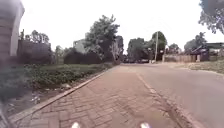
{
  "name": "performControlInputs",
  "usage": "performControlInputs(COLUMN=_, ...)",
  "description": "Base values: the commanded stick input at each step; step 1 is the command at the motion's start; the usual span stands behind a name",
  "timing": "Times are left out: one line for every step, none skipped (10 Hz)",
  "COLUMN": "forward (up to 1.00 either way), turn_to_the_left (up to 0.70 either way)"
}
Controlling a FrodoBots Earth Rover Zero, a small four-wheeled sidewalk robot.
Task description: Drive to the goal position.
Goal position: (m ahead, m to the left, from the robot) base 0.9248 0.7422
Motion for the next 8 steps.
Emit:
performControlInputs(forward=0.50, turn_to_the_left=0.00)
performControlInputs(forward=0.50, turn_to_the_left=0.00)
performControlInputs(forward=0.50, turn_to_the_left=0.00)
performControlInputs(forward=0.50, turn_to_the_left=0.00)
performControlInputs(forward=0.50, turn_to_the_left=0.00)
performControlInputs(forward=0.50, turn_to_the_left=0.00)
performControlInputs(forward=0.50, turn_to_the_left=0.00)
performControlInputs(forward=0.50, turn_to_the_left=0.00)
